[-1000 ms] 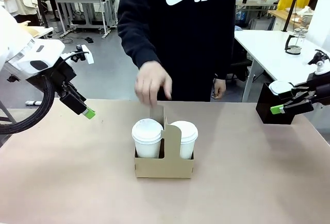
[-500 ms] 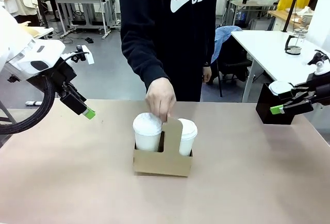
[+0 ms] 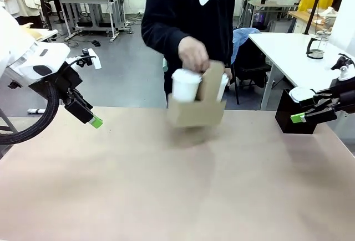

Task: Pour a drink into a cup and package it in a carrier.
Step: Insert the held 600 ml Paper Cup into the Cup Carrier.

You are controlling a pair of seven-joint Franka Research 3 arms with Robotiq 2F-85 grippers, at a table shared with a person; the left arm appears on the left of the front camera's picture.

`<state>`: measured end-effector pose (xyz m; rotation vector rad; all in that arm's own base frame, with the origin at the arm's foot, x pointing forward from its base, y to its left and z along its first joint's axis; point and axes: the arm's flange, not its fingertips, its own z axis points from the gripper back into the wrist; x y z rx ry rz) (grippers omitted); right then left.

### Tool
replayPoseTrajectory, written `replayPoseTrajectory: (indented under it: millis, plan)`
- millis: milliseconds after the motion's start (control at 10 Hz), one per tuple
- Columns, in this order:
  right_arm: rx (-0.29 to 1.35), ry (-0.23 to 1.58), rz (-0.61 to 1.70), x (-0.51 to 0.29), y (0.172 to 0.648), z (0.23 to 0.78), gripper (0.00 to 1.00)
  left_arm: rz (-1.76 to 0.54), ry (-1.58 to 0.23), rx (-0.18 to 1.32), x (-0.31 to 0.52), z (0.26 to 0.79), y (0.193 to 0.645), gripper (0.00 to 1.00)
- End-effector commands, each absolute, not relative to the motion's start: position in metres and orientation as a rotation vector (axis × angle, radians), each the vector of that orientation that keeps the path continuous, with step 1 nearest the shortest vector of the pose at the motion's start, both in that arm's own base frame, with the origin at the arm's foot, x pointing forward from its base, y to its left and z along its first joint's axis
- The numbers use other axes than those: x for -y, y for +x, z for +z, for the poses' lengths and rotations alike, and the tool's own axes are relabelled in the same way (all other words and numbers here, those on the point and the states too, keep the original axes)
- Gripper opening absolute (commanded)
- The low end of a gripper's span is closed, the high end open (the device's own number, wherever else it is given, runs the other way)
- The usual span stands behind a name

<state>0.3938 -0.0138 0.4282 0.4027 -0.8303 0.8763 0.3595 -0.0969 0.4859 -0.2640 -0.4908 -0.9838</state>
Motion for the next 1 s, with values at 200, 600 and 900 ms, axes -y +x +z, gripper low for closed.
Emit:
replayPoseTrajectory:
  millis: [200,600,900]
  plan:
    - [0.831,0.39,0.883,0.0148,0.3932,0.429,1.0,-0.974,-0.283,0.493,0.0973,0.487,0.3583,1.0]
    - [0.831,0.39,0.883,0.0148,0.3932,0.429,1.0,-0.974,-0.283,0.493,0.0973,0.487,0.3583,1.0]
    - [0.831,0.39,0.883,0.0148,0.3932,0.429,1.0,-0.974,-0.283,0.493,0.0973,0.487,0.3583,1.0]
